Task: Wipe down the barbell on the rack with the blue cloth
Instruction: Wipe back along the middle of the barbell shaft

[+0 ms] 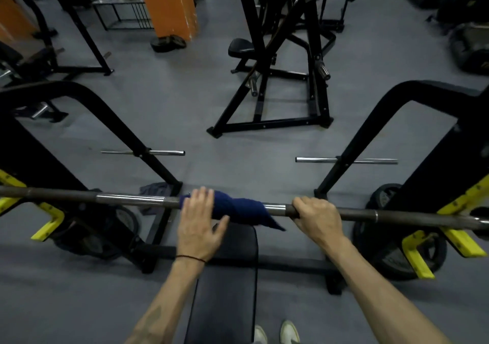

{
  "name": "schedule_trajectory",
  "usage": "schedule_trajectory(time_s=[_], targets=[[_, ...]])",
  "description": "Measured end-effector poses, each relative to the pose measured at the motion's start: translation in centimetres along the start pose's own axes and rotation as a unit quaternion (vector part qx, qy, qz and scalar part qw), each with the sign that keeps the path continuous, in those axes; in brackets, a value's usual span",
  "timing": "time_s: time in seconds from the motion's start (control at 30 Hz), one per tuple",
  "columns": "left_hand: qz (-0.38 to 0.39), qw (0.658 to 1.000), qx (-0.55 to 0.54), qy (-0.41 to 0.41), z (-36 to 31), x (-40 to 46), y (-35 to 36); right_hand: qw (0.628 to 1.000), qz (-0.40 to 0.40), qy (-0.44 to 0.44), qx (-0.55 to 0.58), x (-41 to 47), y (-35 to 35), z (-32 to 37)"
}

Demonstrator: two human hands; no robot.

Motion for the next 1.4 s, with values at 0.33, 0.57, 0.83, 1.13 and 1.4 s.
schedule_trajectory(time_s=[0.33, 0.57, 0.83, 1.13, 1.4], targets=[[0.060, 0.990, -0.112, 0.067, -18.0, -0.1, 3.7, 0.991, 0.118, -0.012, -0.056, 1.1, 0.7, -0.1], [0.052, 0.994, -0.050, 0.088, -6.1, 0.8, 1.7, 0.813, 0.503, 0.179, 0.232, 0.7, 4.4, -1.8], [0.033, 0.998, 0.012, -0.052, -4.1, 0.8, 1.7, 0.966, 0.255, 0.016, 0.023, 1.8, 2.7, -0.2], [0.050, 0.990, -0.088, 0.100, -9.1, 0.5, 2.3, 0.997, 0.081, -0.012, -0.007, -0.2, 0.6, -1.3], [0.000, 0.994, 0.018, -0.111, -2.2, 0.8, 1.4, 0.998, 0.040, 0.045, 0.001, -0.1, 0.6, -0.3]])
Point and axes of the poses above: each hand's wrist, its own x-axis towards the middle knuckle, its own y-axis out of the palm, z = x × y, the point moved 8 cm from there along x, towards the middle knuckle, and after that the axes turned 11 degrees about -z, right-handed, at the moved point
